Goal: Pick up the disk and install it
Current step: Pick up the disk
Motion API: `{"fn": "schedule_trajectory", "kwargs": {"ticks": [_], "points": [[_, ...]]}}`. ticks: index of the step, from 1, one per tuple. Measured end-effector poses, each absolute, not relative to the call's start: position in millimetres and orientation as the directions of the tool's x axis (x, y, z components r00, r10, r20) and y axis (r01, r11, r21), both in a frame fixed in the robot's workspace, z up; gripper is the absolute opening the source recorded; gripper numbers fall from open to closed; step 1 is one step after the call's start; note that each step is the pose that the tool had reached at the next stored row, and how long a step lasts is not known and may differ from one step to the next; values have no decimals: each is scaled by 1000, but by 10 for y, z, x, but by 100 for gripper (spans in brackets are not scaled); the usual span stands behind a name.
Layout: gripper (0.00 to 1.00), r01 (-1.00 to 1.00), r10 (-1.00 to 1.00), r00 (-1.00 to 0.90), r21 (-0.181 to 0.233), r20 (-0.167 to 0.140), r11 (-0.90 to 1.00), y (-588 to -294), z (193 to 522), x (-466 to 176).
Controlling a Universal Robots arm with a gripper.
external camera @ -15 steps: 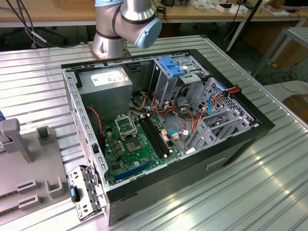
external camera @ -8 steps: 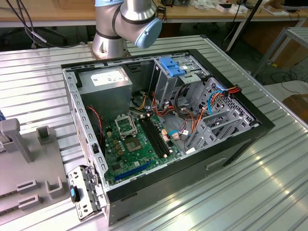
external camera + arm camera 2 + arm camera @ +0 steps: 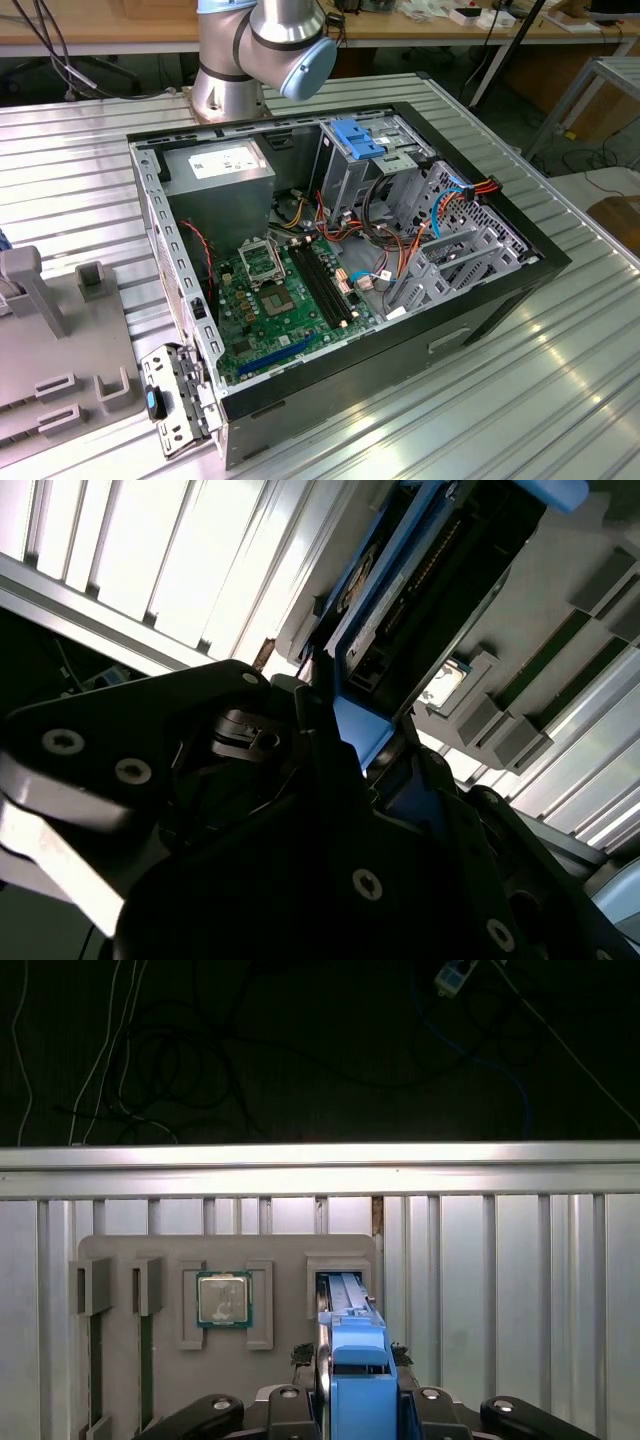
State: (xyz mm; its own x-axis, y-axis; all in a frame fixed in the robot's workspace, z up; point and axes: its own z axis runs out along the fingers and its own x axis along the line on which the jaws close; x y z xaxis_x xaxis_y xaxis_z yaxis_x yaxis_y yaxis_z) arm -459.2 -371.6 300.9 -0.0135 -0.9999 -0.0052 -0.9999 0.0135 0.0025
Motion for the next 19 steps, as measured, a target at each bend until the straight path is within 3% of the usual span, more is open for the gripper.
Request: {"fn": "schedule_trajectory", "kwargs": {"ticks": [19], "points": [[37,-1000,-1000,-14,3,-5,14,-3715,3163,-4592]]}}
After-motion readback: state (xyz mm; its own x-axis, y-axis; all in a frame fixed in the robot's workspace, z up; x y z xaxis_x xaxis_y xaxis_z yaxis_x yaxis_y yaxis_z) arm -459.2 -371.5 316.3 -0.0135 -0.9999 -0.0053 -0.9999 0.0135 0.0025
